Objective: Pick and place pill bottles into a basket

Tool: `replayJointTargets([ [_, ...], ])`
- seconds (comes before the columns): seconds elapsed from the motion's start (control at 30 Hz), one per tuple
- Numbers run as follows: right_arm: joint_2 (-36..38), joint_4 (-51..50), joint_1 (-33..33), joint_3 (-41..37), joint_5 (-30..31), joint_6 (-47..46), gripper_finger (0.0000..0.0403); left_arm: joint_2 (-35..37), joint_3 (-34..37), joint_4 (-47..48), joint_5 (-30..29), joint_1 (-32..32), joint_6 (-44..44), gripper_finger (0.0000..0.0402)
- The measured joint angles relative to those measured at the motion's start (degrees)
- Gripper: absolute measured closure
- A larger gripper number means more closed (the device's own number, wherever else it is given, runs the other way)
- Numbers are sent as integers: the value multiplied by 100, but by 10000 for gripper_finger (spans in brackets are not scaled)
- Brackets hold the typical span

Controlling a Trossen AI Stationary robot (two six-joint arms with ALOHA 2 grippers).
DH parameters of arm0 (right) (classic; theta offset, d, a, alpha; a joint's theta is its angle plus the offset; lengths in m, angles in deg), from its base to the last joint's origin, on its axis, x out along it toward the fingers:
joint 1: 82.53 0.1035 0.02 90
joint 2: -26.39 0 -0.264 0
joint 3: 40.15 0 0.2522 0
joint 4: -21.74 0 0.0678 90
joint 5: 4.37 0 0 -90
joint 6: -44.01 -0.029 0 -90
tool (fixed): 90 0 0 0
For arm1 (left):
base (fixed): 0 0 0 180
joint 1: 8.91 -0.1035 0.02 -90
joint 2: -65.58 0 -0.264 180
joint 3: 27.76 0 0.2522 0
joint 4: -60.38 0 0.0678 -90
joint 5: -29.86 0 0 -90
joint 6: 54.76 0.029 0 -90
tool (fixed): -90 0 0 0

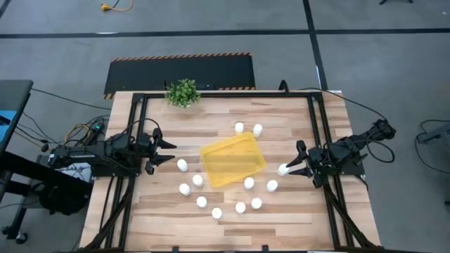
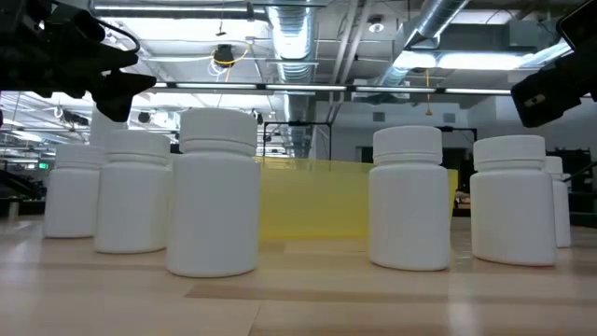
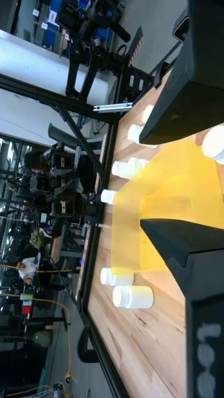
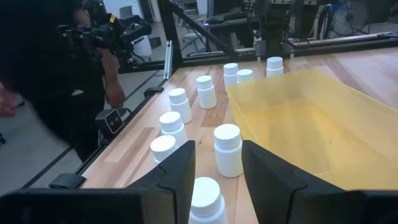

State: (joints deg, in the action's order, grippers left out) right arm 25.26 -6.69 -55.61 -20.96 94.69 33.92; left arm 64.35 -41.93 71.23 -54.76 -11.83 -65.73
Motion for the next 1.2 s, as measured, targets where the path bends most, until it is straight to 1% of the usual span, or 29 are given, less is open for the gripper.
replayJointTargets([
  [0.67, 0, 1, 2, 1, 0, 3, 278, 2, 0, -1, -1, -1, 0, 207],
  [0.73, 1, 1, -6, 0, 33, 258, 278, 0, 0, 0, 1, -1, 0, 207],
  [0.87, 1, 8, -42, 1, 76, 1119, 278, 0, 0, -2, -1, 0, 0, 207],
  [0.93, 0, 12, -42, 0, 77, 1233, 278, 1, 0, -1, 0, -1, 0, 207],
  [1.0, -1, 24, -42, 1, 63, 1073, 278, 2, 0, -2, 1, -2, 0, 207],
  [1.13, -1, 202, -37, 0, 0, 471, 278, 2, 0, -2, 0, -1, 0, 207],
  [1.2, -3, 334, -51, -1, 35, 421, 278, 2, 0, -2, 1, -2, 0, 207],
])
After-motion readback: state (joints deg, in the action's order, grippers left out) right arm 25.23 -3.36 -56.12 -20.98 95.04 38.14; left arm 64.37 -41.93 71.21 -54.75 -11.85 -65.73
